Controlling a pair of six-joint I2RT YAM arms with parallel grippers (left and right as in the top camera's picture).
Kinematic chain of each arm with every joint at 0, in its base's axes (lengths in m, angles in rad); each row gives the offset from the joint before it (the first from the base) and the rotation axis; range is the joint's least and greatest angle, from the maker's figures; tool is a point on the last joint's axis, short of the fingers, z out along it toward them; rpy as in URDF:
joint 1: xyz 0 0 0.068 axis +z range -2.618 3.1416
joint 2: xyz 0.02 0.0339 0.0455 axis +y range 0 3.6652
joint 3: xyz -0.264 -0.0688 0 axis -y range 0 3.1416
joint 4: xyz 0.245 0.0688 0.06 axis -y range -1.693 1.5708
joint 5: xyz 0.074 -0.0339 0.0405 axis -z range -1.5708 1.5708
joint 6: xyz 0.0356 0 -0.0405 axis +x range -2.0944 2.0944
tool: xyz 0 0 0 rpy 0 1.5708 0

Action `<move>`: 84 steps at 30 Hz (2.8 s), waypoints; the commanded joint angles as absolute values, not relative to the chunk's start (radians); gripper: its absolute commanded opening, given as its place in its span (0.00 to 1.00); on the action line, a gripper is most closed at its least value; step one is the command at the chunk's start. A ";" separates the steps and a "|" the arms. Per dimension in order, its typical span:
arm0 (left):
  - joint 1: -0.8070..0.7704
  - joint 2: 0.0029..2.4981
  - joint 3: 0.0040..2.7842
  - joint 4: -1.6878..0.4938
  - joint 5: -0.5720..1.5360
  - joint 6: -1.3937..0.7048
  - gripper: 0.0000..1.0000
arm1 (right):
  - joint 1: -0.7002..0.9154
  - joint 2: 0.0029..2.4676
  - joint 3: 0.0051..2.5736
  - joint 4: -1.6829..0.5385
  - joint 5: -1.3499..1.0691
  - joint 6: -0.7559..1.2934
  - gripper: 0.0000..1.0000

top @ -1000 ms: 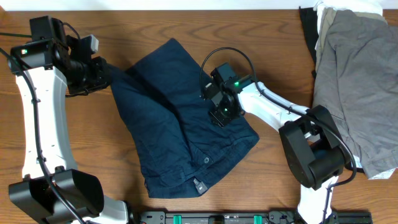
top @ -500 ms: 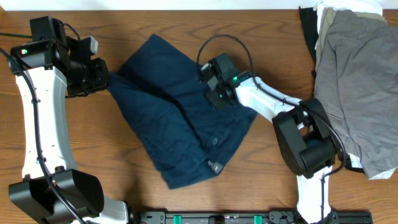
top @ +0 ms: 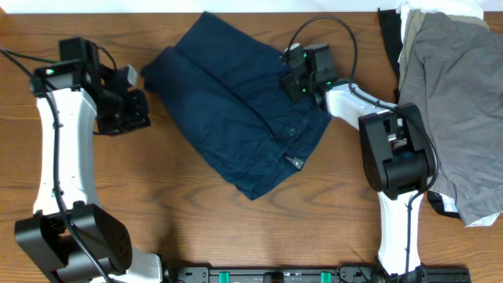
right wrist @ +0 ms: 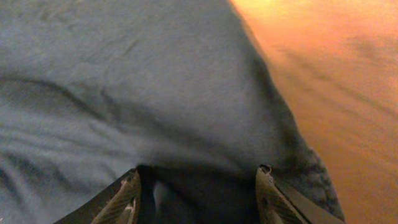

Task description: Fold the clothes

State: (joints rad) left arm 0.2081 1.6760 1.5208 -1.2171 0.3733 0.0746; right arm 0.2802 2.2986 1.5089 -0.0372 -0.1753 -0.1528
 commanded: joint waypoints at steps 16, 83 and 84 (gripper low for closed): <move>0.188 1.733 1.363 -0.689 0.395 -0.003 0.34 | 0.225 2.261 2.063 -0.916 -0.348 -0.128 0.99; 0.083 1.702 1.367 -0.860 0.208 -0.253 0.06 | 0.714 1.768 1.197 -0.922 -0.273 0.269 0.69; 0.083 1.702 1.367 -0.871 0.204 -0.251 0.06 | 0.714 1.768 1.190 -0.914 -0.273 0.269 0.68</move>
State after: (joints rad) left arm 0.0776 1.6970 1.3647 -0.8497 0.2382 -0.2871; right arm 0.7059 1.7870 1.2095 -0.9295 -0.2626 0.2562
